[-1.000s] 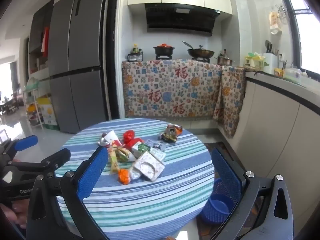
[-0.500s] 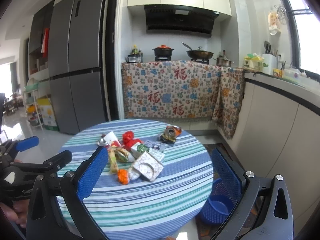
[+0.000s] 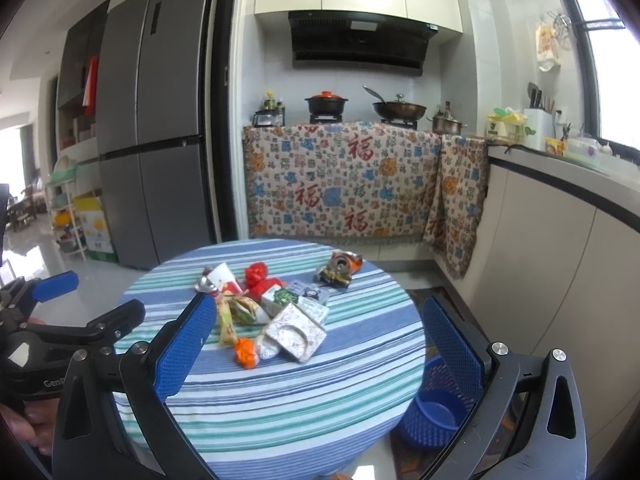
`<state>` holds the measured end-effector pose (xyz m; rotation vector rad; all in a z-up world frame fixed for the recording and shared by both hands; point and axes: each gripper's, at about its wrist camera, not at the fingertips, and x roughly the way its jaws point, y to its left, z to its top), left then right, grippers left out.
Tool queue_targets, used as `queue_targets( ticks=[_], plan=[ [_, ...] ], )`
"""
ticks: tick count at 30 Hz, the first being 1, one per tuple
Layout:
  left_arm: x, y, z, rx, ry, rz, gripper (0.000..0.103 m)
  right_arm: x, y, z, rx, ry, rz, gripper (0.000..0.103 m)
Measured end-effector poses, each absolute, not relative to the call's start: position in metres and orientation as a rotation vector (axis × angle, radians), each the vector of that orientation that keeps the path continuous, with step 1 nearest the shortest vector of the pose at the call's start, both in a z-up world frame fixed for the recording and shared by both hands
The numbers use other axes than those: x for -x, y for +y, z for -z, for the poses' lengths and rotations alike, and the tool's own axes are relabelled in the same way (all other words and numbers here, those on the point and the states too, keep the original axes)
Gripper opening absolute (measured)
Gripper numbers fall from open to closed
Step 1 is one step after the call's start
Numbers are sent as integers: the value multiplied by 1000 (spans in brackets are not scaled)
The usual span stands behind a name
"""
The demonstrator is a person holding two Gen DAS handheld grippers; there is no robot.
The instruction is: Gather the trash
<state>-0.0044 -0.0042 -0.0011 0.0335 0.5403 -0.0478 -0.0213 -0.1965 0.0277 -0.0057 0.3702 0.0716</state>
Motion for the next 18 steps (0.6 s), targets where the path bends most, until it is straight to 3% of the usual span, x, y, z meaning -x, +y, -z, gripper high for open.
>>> queue_targets(
  ticks=[18],
  plan=[
    [5, -6, 1, -34, 542, 48, 103, 20, -197, -30, 5, 364, -72, 103]
  ],
)
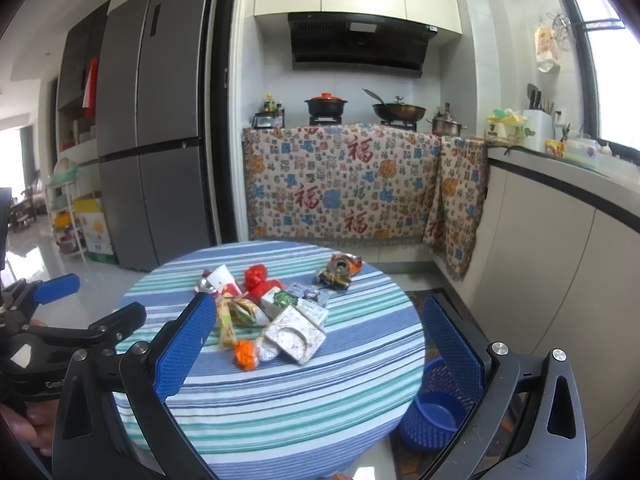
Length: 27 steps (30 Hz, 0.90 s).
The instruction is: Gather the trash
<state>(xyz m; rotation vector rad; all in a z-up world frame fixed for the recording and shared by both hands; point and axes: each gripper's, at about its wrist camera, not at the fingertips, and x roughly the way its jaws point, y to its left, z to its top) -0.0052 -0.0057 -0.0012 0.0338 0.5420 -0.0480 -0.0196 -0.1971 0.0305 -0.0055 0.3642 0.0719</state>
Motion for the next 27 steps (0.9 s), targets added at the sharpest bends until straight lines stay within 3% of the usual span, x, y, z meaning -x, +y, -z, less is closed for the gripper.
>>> queue_targets(
  ticks=[27],
  plan=[
    [5, -6, 1, -34, 544, 49, 103, 19, -195, -29, 9, 364, -77, 103]
  ],
)
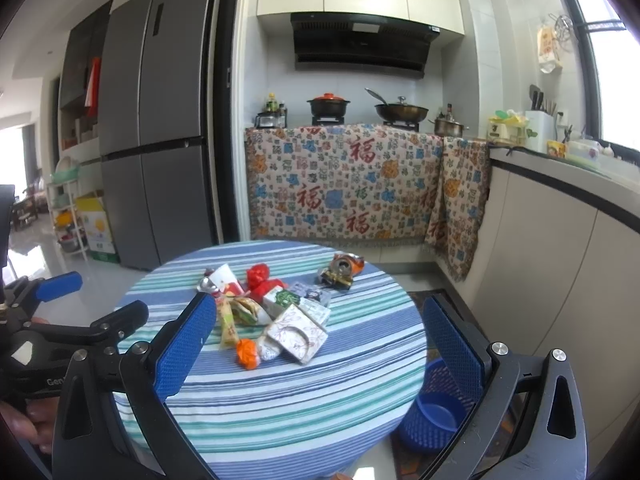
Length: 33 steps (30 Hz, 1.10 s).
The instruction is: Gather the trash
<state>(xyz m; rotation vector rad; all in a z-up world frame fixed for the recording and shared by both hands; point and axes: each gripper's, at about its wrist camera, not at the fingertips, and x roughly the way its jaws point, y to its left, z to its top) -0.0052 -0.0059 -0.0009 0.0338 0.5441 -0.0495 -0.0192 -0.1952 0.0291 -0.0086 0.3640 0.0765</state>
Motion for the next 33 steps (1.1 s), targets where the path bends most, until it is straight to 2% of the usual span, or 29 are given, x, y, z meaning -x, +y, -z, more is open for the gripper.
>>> queue_targets(
  ticks=[33],
  plan=[
    [4, -3, 10, -34, 559, 51, 103, 19, -195, -27, 7, 365, -80, 103]
  ],
)
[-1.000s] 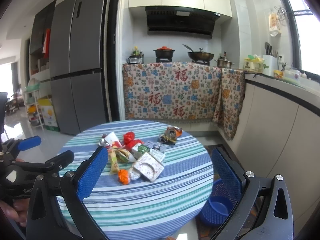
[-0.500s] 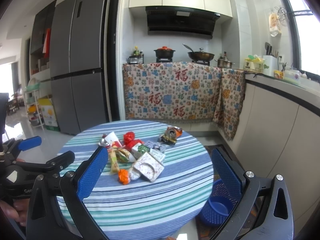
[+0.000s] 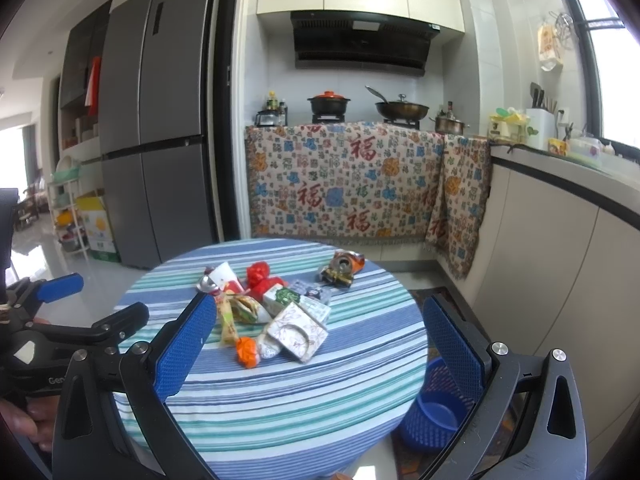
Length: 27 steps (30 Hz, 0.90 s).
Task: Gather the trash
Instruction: 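Move left tool toward yellow-green bread bag while right tool approaches white floral paper bag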
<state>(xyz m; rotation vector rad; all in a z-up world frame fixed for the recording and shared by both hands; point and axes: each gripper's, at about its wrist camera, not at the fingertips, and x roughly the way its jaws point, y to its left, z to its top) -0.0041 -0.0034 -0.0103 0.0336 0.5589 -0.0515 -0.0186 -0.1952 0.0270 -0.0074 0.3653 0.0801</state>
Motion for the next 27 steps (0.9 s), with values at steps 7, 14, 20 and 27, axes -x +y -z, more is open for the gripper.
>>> queue_targets(
  ticks=[7, 14, 20, 27],
  plan=[
    [-3, 7, 15, -21, 575, 38, 103, 18, -197, -24, 8, 361, -76, 103],
    [-23, 18, 40, -10, 634, 21, 103, 6, -203, -12, 2, 396, -79, 103],
    [-52, 24, 76, 9, 723, 44, 103, -15, -210, 12, 4, 455, -75, 103],
    [-86, 28, 107, 55, 790, 73, 103, -51, -217, 68, -6, 594, -83, 103]
  ],
)
